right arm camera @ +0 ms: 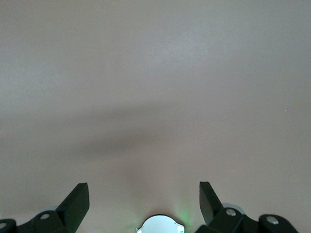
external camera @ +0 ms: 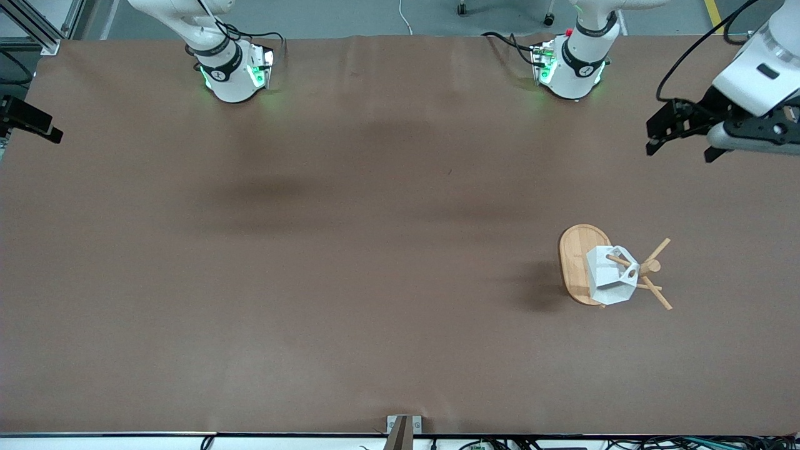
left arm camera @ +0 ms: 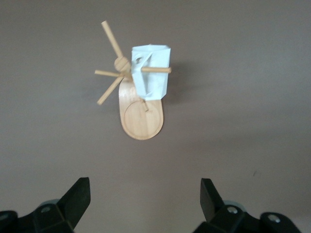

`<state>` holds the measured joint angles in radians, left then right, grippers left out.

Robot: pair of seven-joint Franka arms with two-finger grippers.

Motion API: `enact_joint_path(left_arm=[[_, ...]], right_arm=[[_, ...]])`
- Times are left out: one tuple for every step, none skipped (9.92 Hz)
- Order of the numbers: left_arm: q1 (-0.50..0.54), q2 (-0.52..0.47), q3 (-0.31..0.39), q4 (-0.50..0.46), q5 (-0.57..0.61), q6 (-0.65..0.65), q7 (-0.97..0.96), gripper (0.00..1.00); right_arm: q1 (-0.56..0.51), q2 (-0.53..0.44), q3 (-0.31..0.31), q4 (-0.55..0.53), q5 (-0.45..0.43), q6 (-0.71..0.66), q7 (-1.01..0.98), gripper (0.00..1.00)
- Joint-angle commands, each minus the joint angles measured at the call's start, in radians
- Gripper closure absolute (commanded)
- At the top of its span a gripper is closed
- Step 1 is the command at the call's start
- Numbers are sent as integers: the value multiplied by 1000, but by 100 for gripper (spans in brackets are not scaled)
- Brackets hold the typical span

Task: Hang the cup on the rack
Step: 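Open the left gripper and raise it away from the rack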

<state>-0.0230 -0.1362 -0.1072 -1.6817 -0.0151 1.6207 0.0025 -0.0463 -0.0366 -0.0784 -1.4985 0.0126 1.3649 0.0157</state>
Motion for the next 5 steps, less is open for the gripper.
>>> enact_joint_path(left_arm=[[-6,-20,8,-15,27,-63,7,0],[-3,-19,8,2,27,-71,4,0],[0,-17,14,5,27,-84,2,0],[0,-19,12,5,39,-85,4,0],[0,-19,12,5,52,-93,4,0]], right_arm=[[2,7,8,20,-19,-12,1,0],[5,7,8,21,-31,-9,1,0],[6,7,8,21,-36,-9,1,0],[6,7,8,21,-34,-9,1,0],[6,7,9,21,-34,-9,1,0]])
